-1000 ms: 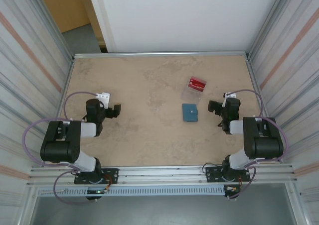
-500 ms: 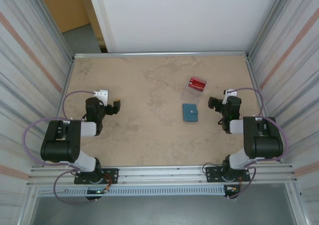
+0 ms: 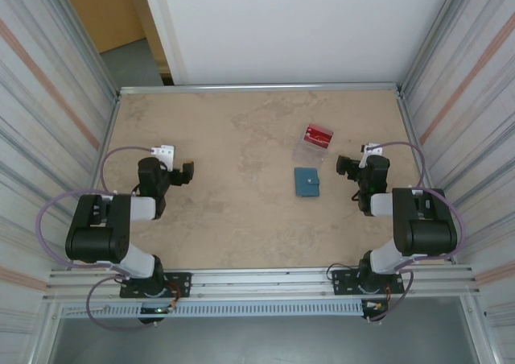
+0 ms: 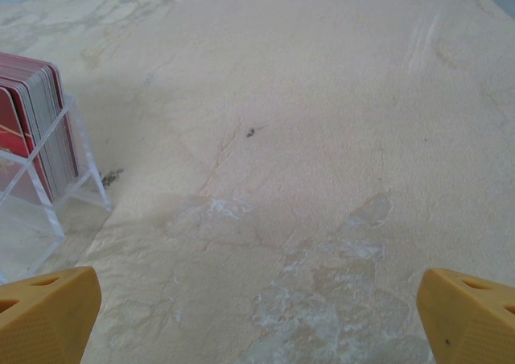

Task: Put the credit cards into the card holder
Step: Move the card holder to the center of the table.

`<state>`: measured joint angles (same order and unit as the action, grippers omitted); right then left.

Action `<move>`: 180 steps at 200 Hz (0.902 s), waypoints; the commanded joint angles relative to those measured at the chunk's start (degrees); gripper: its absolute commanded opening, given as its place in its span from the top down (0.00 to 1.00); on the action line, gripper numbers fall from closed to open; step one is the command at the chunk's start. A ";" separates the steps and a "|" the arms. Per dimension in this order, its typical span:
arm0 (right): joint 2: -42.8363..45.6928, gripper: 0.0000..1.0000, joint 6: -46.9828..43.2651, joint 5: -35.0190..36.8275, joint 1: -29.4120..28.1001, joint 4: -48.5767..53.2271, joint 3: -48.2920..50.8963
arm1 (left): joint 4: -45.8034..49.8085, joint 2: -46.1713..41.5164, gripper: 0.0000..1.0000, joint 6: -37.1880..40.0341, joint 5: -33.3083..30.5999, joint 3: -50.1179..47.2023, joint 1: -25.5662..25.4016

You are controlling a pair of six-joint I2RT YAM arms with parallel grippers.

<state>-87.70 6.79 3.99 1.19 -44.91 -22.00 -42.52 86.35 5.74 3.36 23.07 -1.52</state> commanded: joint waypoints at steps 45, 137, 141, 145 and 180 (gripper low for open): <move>15.08 0.01 8.52 6.52 -4.78 36.34 -13.84 | 46.48 -6.44 0.01 3.75 2.37 29.97 -6.02; 24.62 0.00 25.59 2.48 -19.58 57.73 -16.47 | 63.42 -9.98 0.01 -1.93 25.63 33.41 -12.24; 24.20 0.00 25.77 1.78 -19.71 57.94 -16.67 | 63.09 -9.75 0.01 -2.46 25.84 33.11 -11.96; 23.71 0.00 25.89 0.96 -19.71 57.88 -16.79 | 62.86 -9.70 0.01 -2.94 26.20 32.94 -11.66; 18.70 0.03 27.31 -4.73 -19.68 53.17 -16.15 | 59.94 -9.35 0.01 -6.91 28.10 31.43 -10.39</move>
<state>-65.98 30.70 4.03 -18.37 10.02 -38.98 19.79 77.43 2.20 27.07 55.07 -12.62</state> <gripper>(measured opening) 0.977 0.986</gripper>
